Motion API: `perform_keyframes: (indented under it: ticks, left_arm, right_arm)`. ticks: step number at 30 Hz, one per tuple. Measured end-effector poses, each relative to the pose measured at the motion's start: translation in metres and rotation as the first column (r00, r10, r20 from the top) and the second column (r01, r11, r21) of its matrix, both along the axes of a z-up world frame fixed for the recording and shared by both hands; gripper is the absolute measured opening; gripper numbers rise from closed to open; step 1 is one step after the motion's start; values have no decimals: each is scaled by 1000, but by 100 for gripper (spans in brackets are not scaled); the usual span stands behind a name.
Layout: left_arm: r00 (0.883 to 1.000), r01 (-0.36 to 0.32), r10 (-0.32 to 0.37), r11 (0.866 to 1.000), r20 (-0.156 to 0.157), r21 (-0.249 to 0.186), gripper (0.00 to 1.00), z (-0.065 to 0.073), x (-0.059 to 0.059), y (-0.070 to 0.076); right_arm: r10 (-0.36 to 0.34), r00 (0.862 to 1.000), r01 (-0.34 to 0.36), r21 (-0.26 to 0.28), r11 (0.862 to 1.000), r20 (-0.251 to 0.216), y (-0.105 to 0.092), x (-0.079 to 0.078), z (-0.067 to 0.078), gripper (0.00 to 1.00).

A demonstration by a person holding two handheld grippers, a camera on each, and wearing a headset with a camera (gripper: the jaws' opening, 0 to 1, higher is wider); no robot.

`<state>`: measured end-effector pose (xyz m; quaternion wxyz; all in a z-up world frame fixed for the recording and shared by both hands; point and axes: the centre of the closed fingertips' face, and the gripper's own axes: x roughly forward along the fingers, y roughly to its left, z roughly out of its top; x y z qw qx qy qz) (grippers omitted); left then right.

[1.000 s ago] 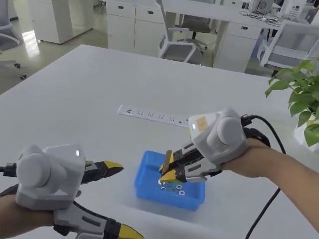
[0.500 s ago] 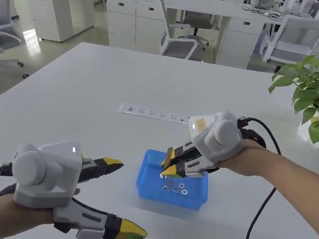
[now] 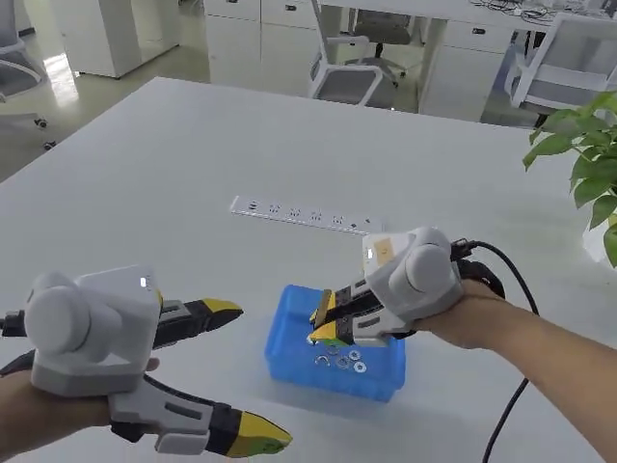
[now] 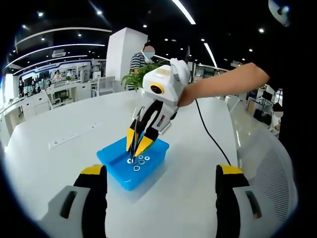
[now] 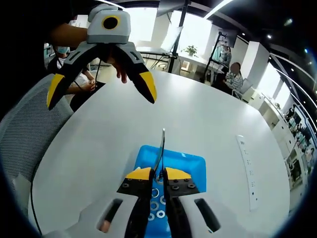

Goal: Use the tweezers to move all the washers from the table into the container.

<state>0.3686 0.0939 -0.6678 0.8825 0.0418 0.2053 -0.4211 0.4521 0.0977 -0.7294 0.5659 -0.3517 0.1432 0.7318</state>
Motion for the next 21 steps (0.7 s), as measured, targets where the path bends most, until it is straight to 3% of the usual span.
perform_keyframes:
  ticks: [13,17,21]
  left_arm:
    - [1000,-5,5,1000,-7,15,95,-4,8,6]
    - [1000,0,0,1000,-17,19,94,-6,14,6]
    - [1000,3,-3,999,-4,34,88,-6,23,6]
  right_arm:
    - [-24,999,24,-3,1000,-34,4,5,-22,9]
    - [-27,999,26,-6,1000,-40,4,6,-27,9]
    - [-25,999,24,-6,1000,-46,4,7,-29,9]
